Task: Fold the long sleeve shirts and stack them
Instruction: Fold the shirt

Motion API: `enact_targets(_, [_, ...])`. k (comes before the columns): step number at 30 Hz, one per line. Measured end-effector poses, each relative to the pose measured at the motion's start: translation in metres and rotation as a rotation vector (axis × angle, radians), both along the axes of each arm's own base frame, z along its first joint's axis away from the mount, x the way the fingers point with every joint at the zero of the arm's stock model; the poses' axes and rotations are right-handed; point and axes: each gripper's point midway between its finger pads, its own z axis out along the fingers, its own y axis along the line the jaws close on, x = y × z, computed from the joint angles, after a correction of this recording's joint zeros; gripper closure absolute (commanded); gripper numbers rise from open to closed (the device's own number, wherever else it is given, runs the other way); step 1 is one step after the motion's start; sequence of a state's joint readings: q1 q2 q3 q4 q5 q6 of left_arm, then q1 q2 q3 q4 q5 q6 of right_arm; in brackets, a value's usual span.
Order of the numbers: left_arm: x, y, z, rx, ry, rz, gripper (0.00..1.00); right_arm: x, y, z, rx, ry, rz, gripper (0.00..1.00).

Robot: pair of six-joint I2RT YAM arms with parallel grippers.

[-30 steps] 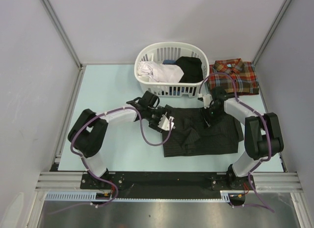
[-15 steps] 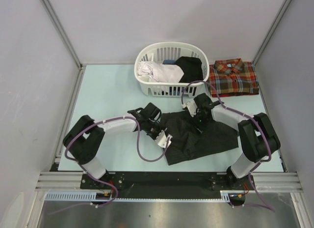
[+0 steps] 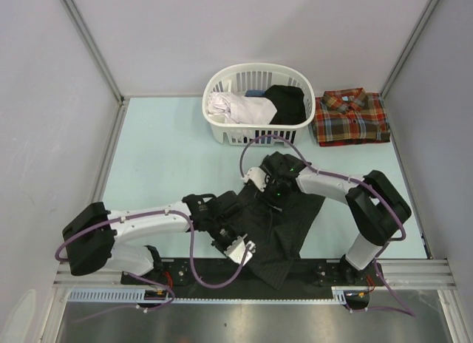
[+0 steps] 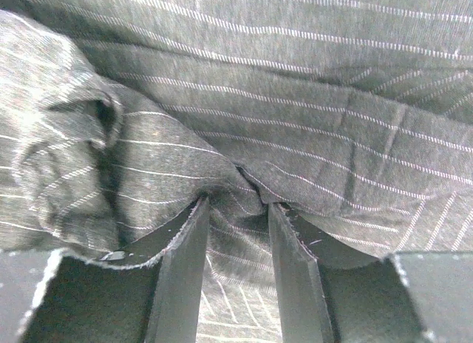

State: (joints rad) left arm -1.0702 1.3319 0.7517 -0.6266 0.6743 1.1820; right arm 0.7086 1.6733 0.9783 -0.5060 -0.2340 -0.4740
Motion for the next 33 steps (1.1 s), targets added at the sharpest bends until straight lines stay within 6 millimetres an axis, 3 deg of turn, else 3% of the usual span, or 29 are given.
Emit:
enact_targets(4, [-0.011, 0.001, 0.005, 0.028, 0.083, 0.069, 0.25, -0.012, 0.029, 0.001, 0.052, 0.001, 0.112, 0.55])
enact_targets(9, [-0.016, 0.001, 0.022, 0.002, 0.144, 0.152, 0.25, -0.019, 0.052, 0.004, 0.108, -0.008, 0.220, 0.49])
enact_targets(13, [0.000, 0.005, 0.047, -0.084, 0.208, 0.291, 0.28, -0.004, 0.055, 0.025, 0.166, -0.016, 0.173, 0.43])
enact_targets(16, [0.033, 0.008, 0.065, -0.155, 0.261, 0.470, 0.32, 0.017, 0.035, 0.060, 0.236, -0.045, 0.047, 0.42])
enact_targets(19, [0.066, 0.012, 0.071, -0.185, 0.324, 0.640, 0.37, 0.036, 0.004, 0.100, 0.323, -0.086, -0.099, 0.42])
enact_targets(22, [0.100, 0.012, 0.064, -0.179, 0.396, 0.817, 0.41, 0.046, -0.033, 0.132, 0.401, -0.139, -0.256, 0.46])
enact_targets(24, [0.123, 0.011, 0.050, -0.143, 0.442, 0.945, 0.43, 0.047, -0.051, 0.141, 0.426, -0.157, -0.346, 0.50])
enact_targets(27, [0.163, 0.007, 0.027, -0.079, 0.505, 1.130, 0.45, 0.041, -0.066, 0.131, 0.418, -0.122, -0.441, 0.57])
enact_targets(29, [0.190, 0.006, 0.014, -0.056, 0.546, 1.249, 0.46, 0.039, -0.080, 0.110, 0.365, -0.069, -0.532, 0.61])
enact_targets(33, [0.231, 0.011, -0.002, -0.044, 0.631, 1.443, 0.48, 0.044, -0.107, 0.071, 0.252, 0.050, -0.724, 0.59])
